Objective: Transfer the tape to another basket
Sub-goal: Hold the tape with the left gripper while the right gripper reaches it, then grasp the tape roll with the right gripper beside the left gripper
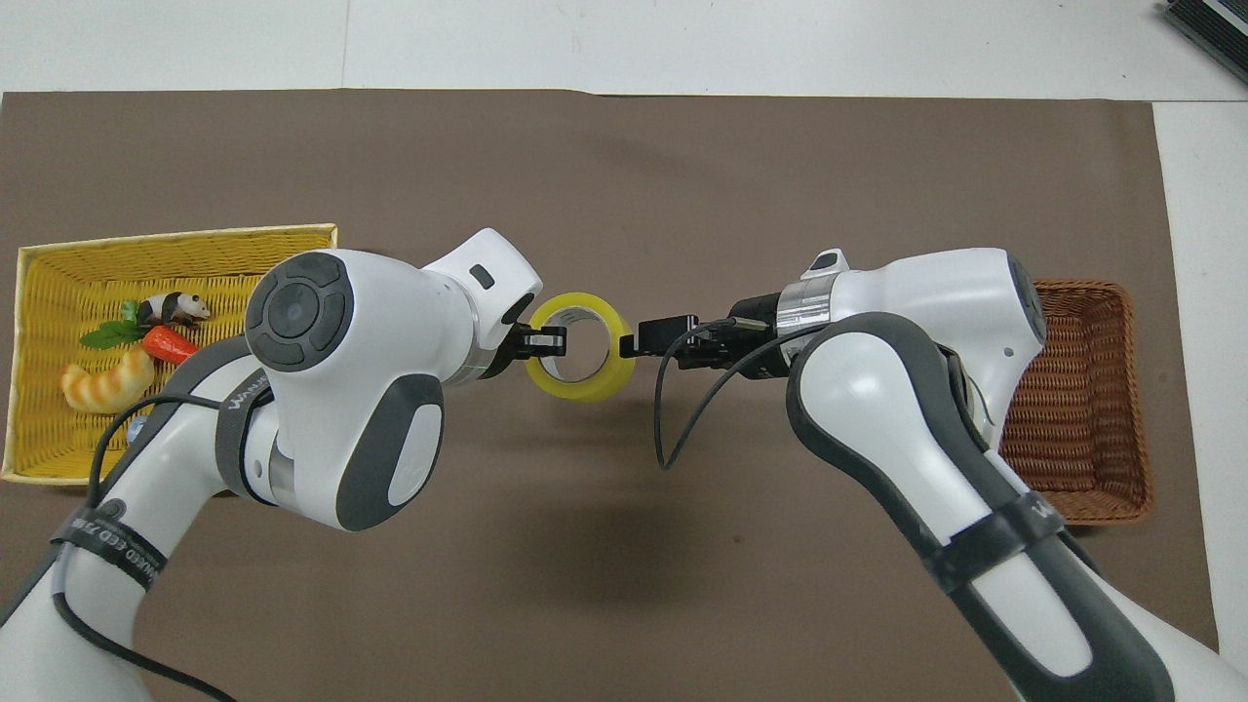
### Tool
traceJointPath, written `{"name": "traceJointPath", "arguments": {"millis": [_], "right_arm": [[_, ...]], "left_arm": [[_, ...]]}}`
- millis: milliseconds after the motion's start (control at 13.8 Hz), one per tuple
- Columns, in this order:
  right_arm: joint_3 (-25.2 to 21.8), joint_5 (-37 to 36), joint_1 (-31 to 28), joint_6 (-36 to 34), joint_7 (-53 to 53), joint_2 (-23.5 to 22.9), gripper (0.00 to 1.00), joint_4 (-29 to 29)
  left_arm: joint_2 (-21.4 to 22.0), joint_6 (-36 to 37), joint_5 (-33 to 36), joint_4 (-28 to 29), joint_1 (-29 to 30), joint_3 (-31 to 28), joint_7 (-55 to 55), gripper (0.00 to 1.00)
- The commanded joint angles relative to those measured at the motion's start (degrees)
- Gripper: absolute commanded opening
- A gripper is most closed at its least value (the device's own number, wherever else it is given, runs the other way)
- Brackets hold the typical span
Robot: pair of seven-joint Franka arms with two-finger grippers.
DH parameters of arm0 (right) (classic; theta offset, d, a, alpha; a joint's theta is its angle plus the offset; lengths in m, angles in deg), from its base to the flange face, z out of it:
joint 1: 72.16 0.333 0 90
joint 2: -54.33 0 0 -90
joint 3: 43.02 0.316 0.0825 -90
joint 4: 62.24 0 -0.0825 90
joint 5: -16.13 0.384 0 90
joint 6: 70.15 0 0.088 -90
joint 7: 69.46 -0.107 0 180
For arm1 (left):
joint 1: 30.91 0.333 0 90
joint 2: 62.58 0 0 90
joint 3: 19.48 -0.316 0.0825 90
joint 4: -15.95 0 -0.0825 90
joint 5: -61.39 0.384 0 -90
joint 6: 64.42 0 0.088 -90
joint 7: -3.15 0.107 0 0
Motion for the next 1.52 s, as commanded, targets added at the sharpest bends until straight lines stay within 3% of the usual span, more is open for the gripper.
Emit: {"name": "traceJointPath", "arguments": {"millis": [0, 435, 652, 870, 1087, 1159, 1232, 1377, 1449], "right_arm": [[-0.1, 2.81, 2.22, 4.01, 1.41, -1.23, 1.0, -1.35], [-0.19, 1.58, 3.29, 5.7, 3.42, -2.02, 0.95, -0.64], [-0.19, 1.49, 3.38, 6.31, 5.1, -1.85, 0.83, -0.2], [-0.19, -0.95, 2.86, 6.23, 7.03, -2.11, 0.85, -0.38], [-0.28, -3.07, 2.68, 6.23, 8.78, -2.37, 1.0, -0.73], [-0.19, -3.6, 2.59, 6.31, 8.36, -2.37, 1.0, -0.64], [-0.28, -3.61, 2.94, 6.31, 8.27, -2.37, 0.9, -0.55], [-0.28, -3.69, 3.03, 6.31, 9.23, -2.11, 0.19, -0.29], [-0.28, -3.69, 3.37, 6.31, 9.84, -2.11, 0.04, -0.29]], "left_arm": [[1.04, -0.27, -1.17, 0.58, -2.43, -1.03, -1.46, 0.0], [0.87, -1.15, -1.17, 0.05, -4.19, -1.03, -4.71, 0.0], [0.61, -1.58, -1.26, -0.39, -4.02, -1.03, -4.71, 0.0], [0.34, -2.9, -2.23, -0.48, -3.84, -1.12, -4.71, 0.0], [0.25, -2.99, -2.23, -0.74, -3.58, -1.12, -4.89, 0.0], [0.25, -2.99, -2.23, -0.74, -3.32, -1.12, -4.8, 0.0], [0.25, -2.99, -2.23, -0.74, -3.31, -1.12, -4.8, 0.0], [0.25, -2.99, -2.23, -0.74, -3.31, -1.12, -4.8, 0.0], [0.25, -3.08, -2.23, -0.74, -3.31, -1.12, -4.8, 0.0]]}}
